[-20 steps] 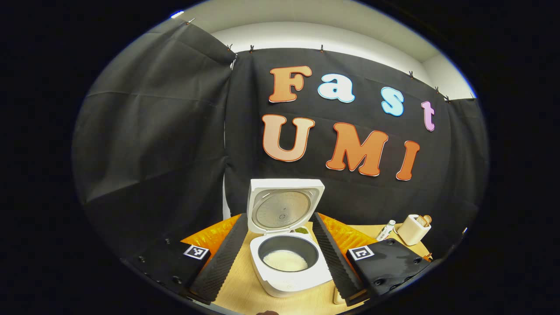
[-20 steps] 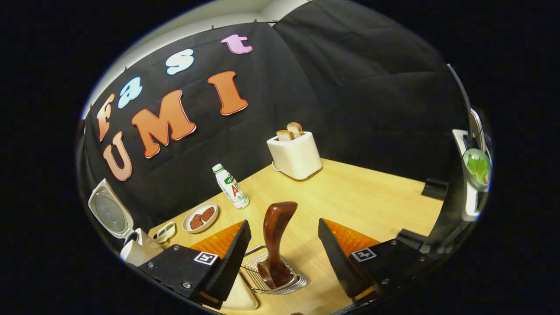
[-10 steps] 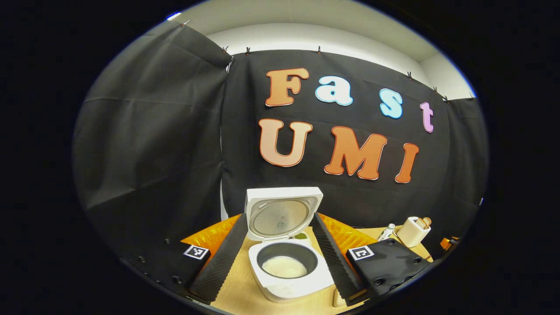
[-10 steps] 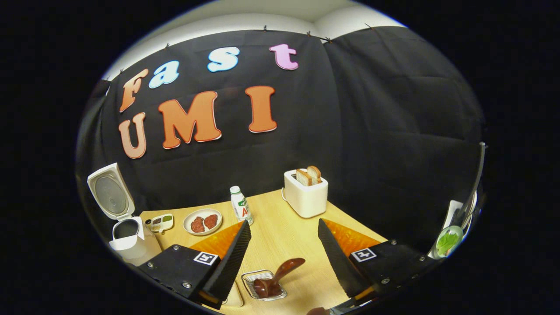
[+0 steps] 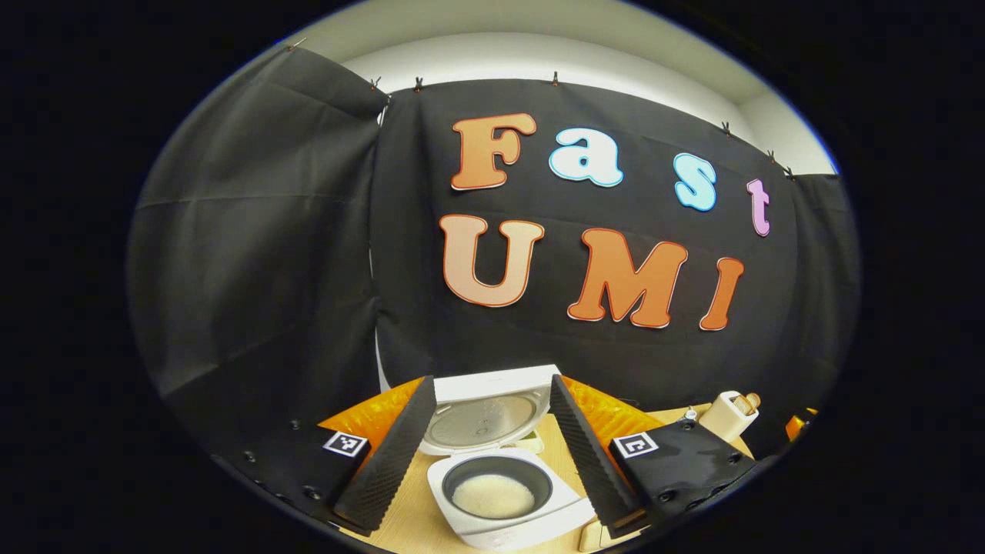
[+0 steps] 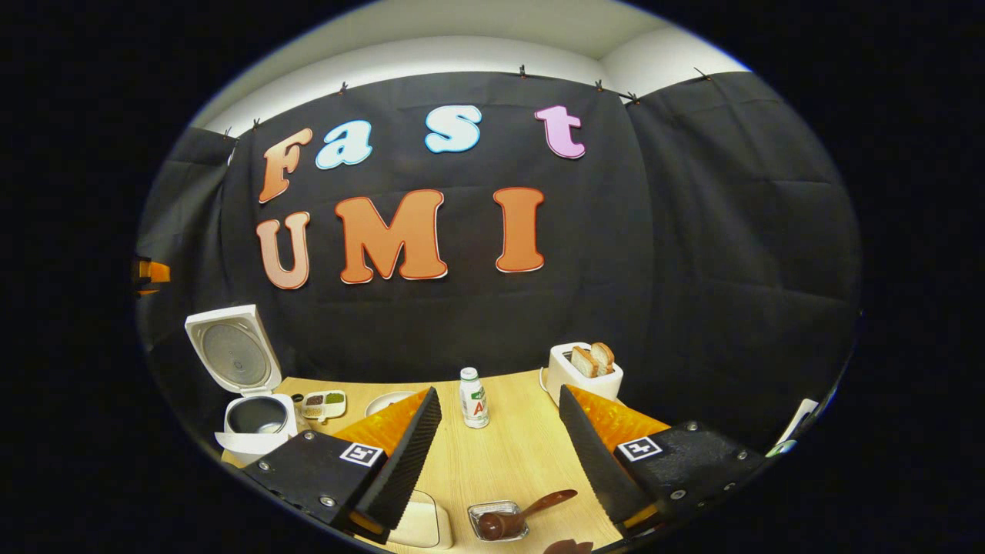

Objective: Close the left gripper, press the button to open the rice cooker; take a wooden spoon from the chopstick holder with the right hand, scoop a spoonful of rice and pour it into the rice cooker, then put the wooden spoon back into the chopstick holder.

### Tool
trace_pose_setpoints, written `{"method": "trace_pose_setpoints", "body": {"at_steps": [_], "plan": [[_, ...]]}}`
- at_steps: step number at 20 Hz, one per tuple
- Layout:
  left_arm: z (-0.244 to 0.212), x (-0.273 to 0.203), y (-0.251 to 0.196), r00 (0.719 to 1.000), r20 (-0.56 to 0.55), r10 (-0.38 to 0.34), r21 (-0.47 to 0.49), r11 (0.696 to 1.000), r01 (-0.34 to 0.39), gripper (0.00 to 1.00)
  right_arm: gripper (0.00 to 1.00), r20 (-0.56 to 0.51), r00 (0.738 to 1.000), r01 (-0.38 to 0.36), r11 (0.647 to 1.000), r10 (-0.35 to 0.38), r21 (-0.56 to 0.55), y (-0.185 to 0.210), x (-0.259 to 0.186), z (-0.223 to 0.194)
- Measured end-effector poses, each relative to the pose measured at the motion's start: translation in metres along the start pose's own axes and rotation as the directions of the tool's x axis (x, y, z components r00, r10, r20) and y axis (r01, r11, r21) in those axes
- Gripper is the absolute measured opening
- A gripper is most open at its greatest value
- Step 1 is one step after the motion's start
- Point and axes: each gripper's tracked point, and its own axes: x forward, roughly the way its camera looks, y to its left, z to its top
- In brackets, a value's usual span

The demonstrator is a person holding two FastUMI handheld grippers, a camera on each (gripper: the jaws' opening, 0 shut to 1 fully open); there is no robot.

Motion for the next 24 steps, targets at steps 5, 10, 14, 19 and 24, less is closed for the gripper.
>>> {"method": "trace_pose_setpoints", "body": {"at_steps": [5, 10, 14, 19, 24], "plan": [[0.025, 0.065, 0.007, 0.999, -0.041, 0.029, 0.011, 1.0, -0.029, 1.0, 0.95, 0.009, 1.0, -0.027, 1.0, 0.027, -0.013, 0.005, 0.0, 0.001], [0.013, 0.14, 0.006, 0.989, -0.14, 0.039, -0.024, 0.999, -0.043, 1.0, 0.95, 0.011, 1.0, -0.017, 1.0, 0.017, -0.009, -0.003, 0.002, -0.003], [-0.023, 0.189, 0.011, 0.962, -0.261, 0.077, 0.026, 0.997, -0.073, 1.0, 0.95, 0.0, 1.0, -0.01, 1.0, 0.01, 0.012, -0.009, 0.005, -0.003], [-0.065, 0.223, 0.022, 0.922, -0.374, 0.104, 0.036, 0.995, -0.098, 1.0, 0.95, -0.006, 1.0, 0.005, 1.0, -0.005, 0.016, -0.017, 0.006, -0.009], [-0.088, 0.226, 0.017, 0.901, -0.429, 0.061, -0.055, 0.994, -0.093, 1.0, 0.95, -0.014, 1.0, -0.001, 1.0, 0.001, 0.025, -0.016, 0.005, -0.011]]}}
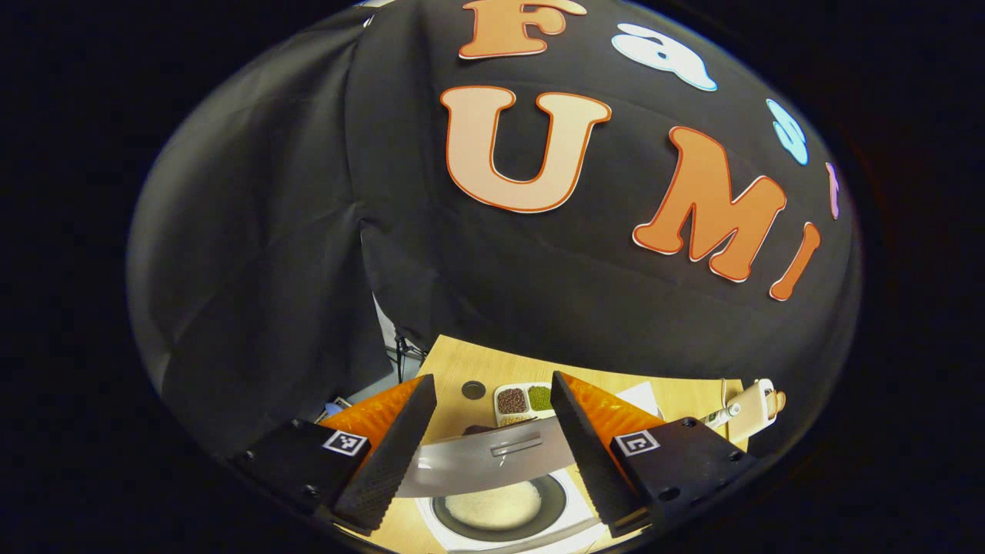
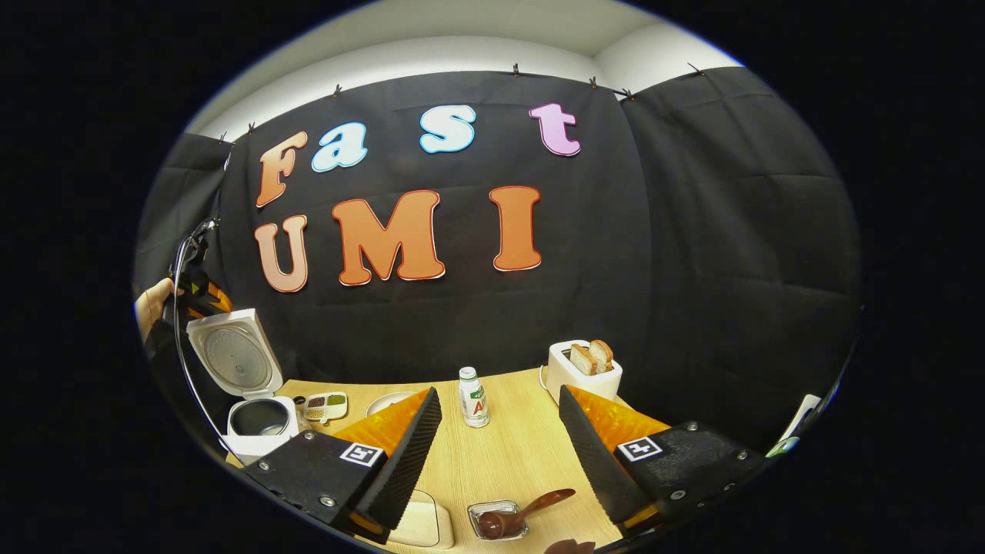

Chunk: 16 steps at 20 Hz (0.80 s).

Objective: Close the left gripper, press the button to open the rice cooker; take a wooden spoon from the chopstick holder with the right hand, scoop a spoonful of rice and pour it into the rice cooker, then put the wooden spoon back into the chopstick holder.

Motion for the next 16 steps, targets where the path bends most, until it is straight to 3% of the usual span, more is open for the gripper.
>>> {"method": "trace_pose_setpoints", "body": {"at_steps": [9, 16], "plan": [[-0.062, -0.046, -0.022, 0.996, -0.039, -0.077, 0.02, 0.997, 0.077, 1.0, 0.95, 0.034, 0.997, -0.064, 0.998, 0.064, -0.004, 0.028, -0.01, 0.014], [-0.154, -0.063, -0.041, 0.991, -0.07, -0.112, -0.035, 0.993, 0.11, 1.0, 0.95, 0.02, 0.988, -0.155, 0.988, 0.155, -0.011, 0.055, -0.02, 0.002]]}}
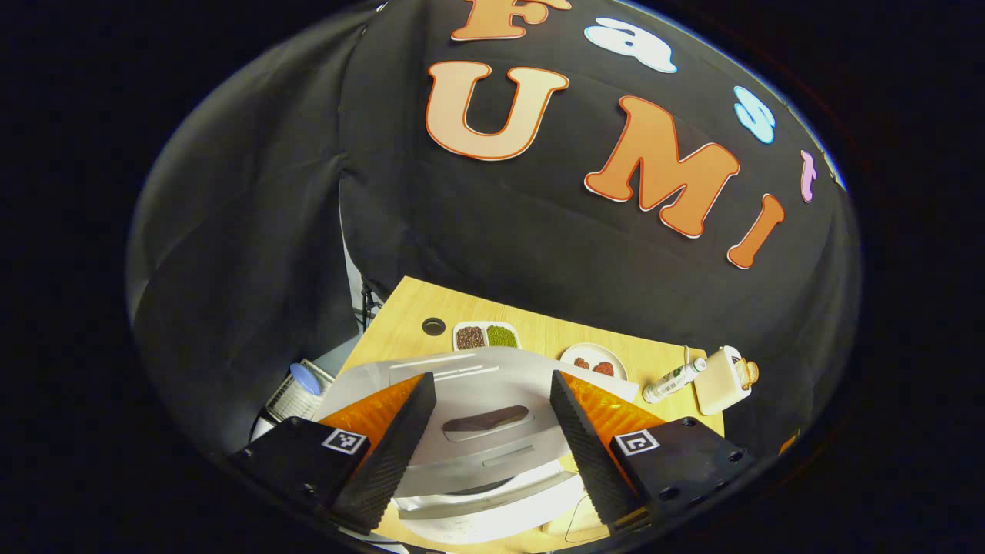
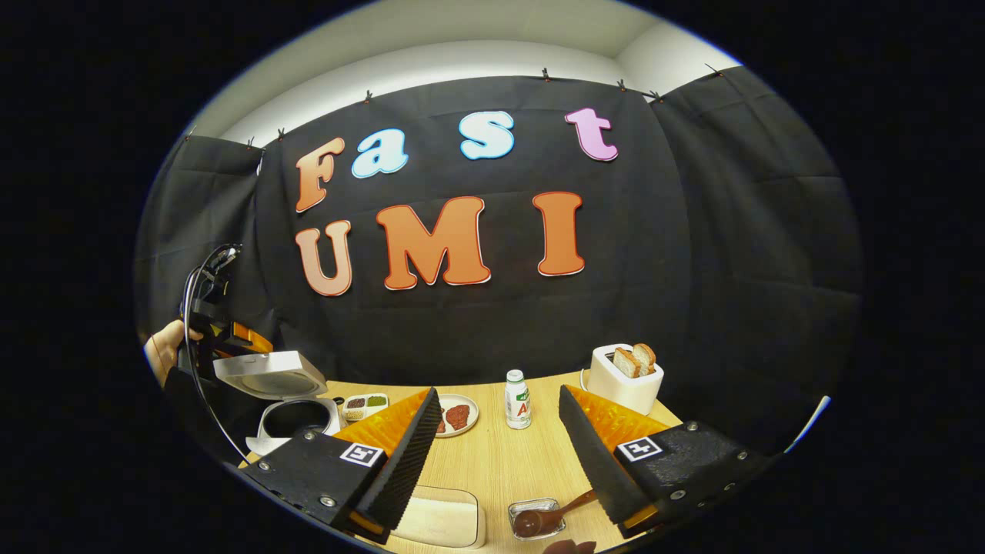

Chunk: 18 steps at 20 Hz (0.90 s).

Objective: Close the left gripper, press the button to open the rice cooker; take a wooden spoon from the chopstick holder with the right hand, scoop a spoonful of rice and pour it into the rice cooker, then put the wooden spoon back into the chopstick holder.

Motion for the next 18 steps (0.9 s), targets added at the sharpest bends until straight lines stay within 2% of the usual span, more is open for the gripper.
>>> {"method": "trace_pose_setpoints", "body": {"at_steps": [6, 10, 14, 16, 18], "plan": [[-0.071, -0.01, -0.001, 0.998, -0.001, 0.061, 0.067, 0.996, -0.061, 1.0, 0.95, -0.026, 1.0, -0.013, 0.999, 0.014, 0.037, -0.008, -0.015, -0.018], [-0.111, 0.007, 0.005, 0.994, 0.025, 0.103, 0.134, 0.985, -0.106, 1.0, 0.95, -0.051, 0.999, 0.008, 0.997, -0.004, 0.071, -0.025, -0.023, -0.031], [-0.152, 0.016, 0.013, 0.989, -0.003, 0.147, 0.183, 0.973, -0.144, 0.99, 0.95, -0.067, 0.997, 0.032, 0.995, -0.026, 0.09, -0.038, -0.027, -0.037], [-0.156, 0.02, 0.009, 0.992, 0.073, 0.107, 0.252, 0.96, -0.122, 1.0, 0.95, -0.075, 0.997, 0.033, 0.995, -0.026, 0.094, -0.037, -0.028, -0.04], [-0.153, 0.016, 0.006, 0.988, 0.139, 0.061, 0.25, 0.964, -0.095, 1.0, 0.95, -0.08, 0.997, 0.029, 0.997, -0.023, 0.073, -0.034, -0.029, -0.043]]}}
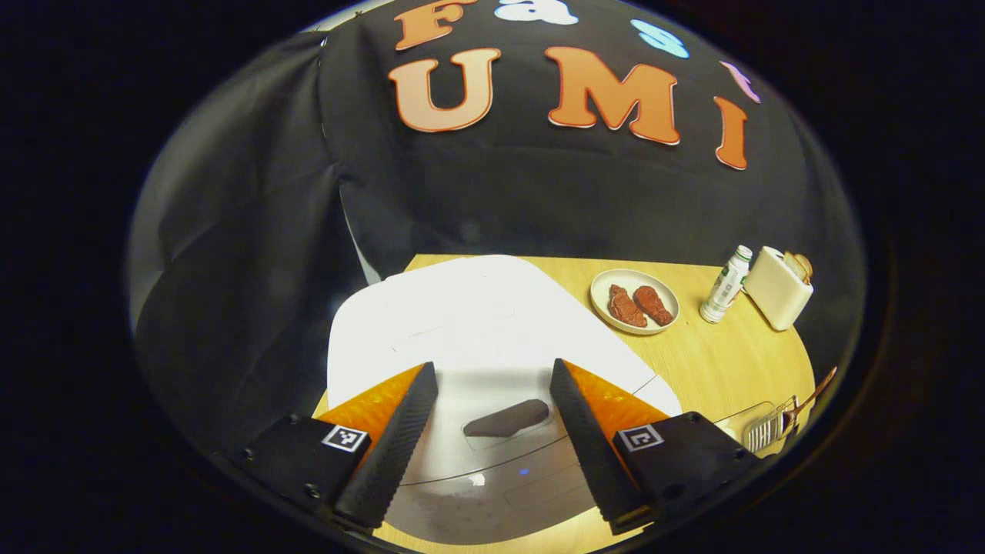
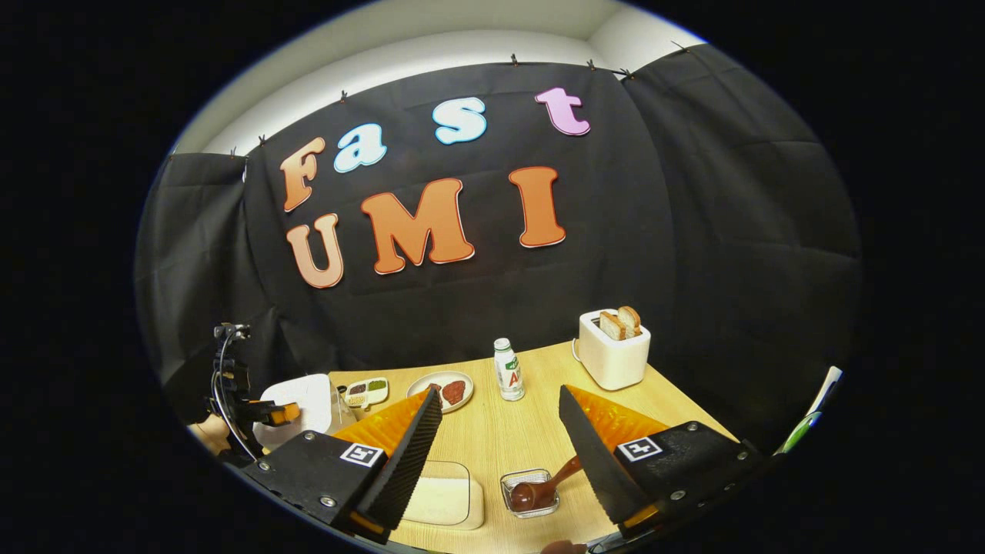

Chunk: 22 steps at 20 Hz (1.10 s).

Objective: Close the left gripper, press the button to open the rice cooker; take a wooden spoon from the chopstick holder with the right hand, scoop a spoonful of rice and pour it into the rice cooker, then put the wooden spoon back into the chopstick holder.

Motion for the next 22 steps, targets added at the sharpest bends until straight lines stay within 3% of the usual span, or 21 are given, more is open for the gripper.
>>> {"method": "trace_pose_setpoints", "body": {"at_steps": [5, 10, 16, 22], "plan": [[0.002, -0.026, 0.012, 1.0, -0.001, 0.029, -0.021, 0.999, -0.029, 0.99, 0.95, 0.032, 0.999, 0.029, 0.998, -0.027, -0.058, 0.0, -0.008, 0.013], [0.077, -0.097, 0.023, 0.987, 0.156, 0.033, -0.001, 0.999, -0.033, 0.99, 0.95, 0.074, 0.996, 0.045, 0.995, -0.039, -0.084, 0.001, -0.016, 0.034], [0.158, -0.201, 0.036, 0.946, 0.323, 0.016, -0.014, 1.0, -0.012, 1.0, 0.95, 0.124, 0.992, 0.04, 0.993, -0.027, -0.107, 0.005, -0.024, 0.059], [0.202, -0.27, 0.072, 0.886, 0.459, 0.067, -0.084, 0.996, -0.032, 0.99, 0.95, 0.184, 0.982, 0.07, 0.99, -0.047, -0.12, -0.005, -0.03, 0.082]]}}
